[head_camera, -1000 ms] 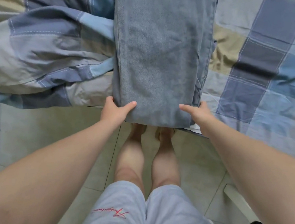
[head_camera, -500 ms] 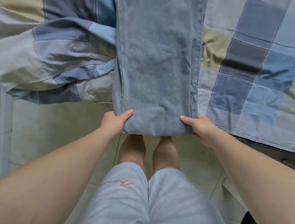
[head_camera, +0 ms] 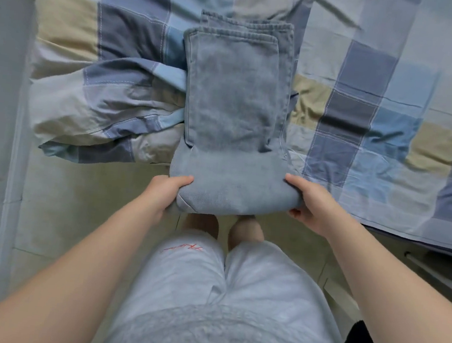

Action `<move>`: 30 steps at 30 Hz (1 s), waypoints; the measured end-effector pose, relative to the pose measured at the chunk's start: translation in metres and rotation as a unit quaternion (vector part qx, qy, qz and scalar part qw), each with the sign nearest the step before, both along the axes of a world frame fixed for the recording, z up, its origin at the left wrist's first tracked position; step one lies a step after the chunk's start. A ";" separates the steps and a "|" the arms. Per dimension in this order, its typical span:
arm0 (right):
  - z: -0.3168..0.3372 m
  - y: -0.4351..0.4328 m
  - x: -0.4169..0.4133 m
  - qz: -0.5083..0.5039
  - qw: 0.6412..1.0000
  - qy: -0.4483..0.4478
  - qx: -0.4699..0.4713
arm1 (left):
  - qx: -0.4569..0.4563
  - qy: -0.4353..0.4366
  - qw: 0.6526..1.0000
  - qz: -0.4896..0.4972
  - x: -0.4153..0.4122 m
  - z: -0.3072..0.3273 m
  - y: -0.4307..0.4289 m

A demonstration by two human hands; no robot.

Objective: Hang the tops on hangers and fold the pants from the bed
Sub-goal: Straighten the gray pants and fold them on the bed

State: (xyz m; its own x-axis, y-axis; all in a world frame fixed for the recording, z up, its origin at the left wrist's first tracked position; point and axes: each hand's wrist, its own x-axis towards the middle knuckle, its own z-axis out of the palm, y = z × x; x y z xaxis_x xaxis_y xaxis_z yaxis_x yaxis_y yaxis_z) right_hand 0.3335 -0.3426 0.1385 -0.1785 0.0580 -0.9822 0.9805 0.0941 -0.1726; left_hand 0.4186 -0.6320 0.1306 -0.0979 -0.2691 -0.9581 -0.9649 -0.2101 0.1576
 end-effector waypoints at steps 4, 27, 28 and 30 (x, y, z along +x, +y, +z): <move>0.009 -0.011 -0.054 -0.047 0.998 0.041 -0.022 | 0.009 0.054 0.998 0.043 -0.053 0.011 -0.012; -0.091 -0.135 -0.299 0.033 0.969 0.239 0.050 | -0.089 0.320 0.931 -0.151 -0.313 -0.084 -0.047; -0.104 -0.135 -0.293 0.141 0.950 0.271 0.072 | -0.120 0.299 0.911 -0.259 -0.306 -0.097 -0.047; -0.130 -0.131 -0.275 0.357 0.887 0.282 0.082 | -0.206 0.241 0.827 -0.465 -0.292 -0.120 -0.048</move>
State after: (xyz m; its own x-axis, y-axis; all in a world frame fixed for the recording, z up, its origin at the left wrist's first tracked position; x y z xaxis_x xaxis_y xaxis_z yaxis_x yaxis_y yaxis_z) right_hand 0.0589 -0.4740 0.0084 -0.6871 -0.1333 -0.7142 0.4235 0.7252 -0.5428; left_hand 0.1268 -0.6798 0.0108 -0.7901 -0.1563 -0.5927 -0.4829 0.7543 0.4449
